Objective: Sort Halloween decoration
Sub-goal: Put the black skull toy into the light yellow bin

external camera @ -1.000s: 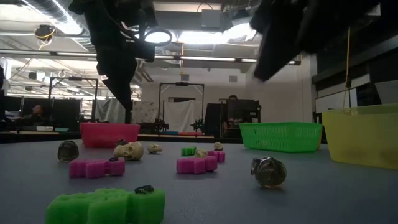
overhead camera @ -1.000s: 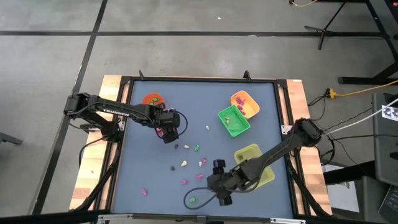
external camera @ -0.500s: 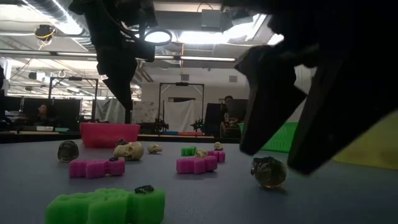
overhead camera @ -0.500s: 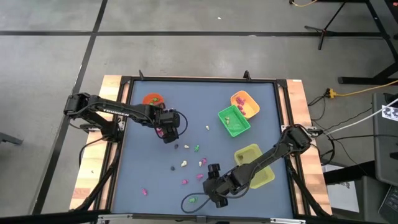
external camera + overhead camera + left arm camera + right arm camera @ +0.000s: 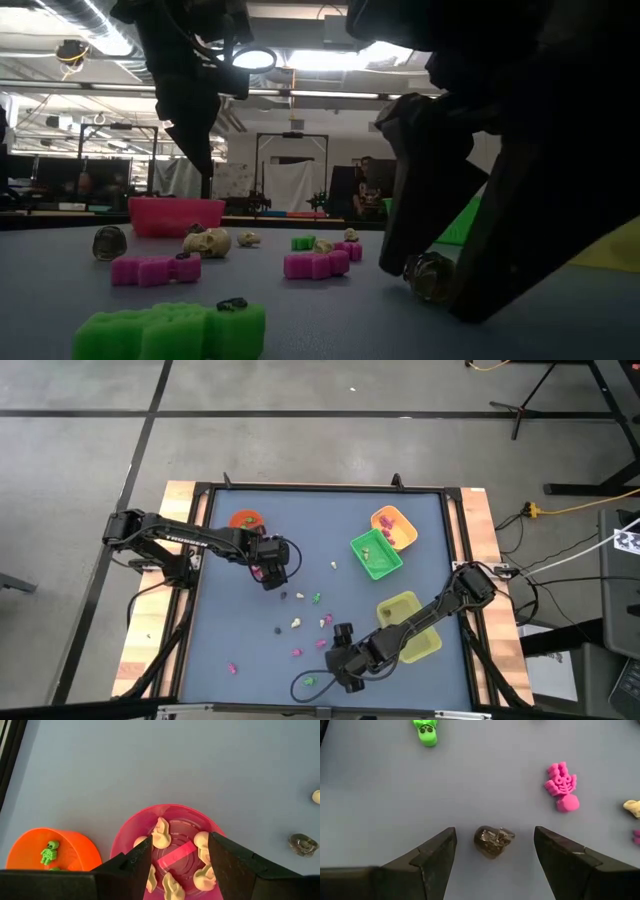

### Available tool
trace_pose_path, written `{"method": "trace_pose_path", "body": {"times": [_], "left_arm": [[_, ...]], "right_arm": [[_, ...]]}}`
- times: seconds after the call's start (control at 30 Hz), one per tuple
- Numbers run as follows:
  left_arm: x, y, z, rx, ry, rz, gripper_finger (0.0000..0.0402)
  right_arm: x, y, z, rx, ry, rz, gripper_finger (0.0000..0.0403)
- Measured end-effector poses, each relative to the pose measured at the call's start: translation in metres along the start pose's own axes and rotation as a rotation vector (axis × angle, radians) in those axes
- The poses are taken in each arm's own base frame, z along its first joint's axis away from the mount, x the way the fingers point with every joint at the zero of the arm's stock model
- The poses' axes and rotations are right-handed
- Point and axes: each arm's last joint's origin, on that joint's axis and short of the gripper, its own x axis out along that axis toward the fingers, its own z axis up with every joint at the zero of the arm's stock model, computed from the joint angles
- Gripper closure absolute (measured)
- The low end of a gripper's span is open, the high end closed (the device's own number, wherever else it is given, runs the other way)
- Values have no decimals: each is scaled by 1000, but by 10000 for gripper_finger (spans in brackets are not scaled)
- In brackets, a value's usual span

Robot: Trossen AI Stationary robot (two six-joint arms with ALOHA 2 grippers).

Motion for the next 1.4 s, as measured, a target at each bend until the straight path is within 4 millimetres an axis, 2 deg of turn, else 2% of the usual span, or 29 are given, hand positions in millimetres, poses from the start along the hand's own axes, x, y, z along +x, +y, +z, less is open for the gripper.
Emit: {"method": "trace_pose_path", "body": {"times": [0.13,0.53,0.77,1.2,1.4], "left_arm": [[0,0,0,0,0,0,227],[0,0,0,0,0,0,227],[0,0,0,0,-1,0,227],[0,0,0,0,-1,0,227],[0,0,0,-1,0,0,227]], "right_arm": [[0,1,1,4,-10,13,145],[1,1,1,5,-8,20,252],[1,1,1,4,-7,16,295],[-1,2,4,5,1,45,288],[-9,4,14,4,-7,59,287]]}}
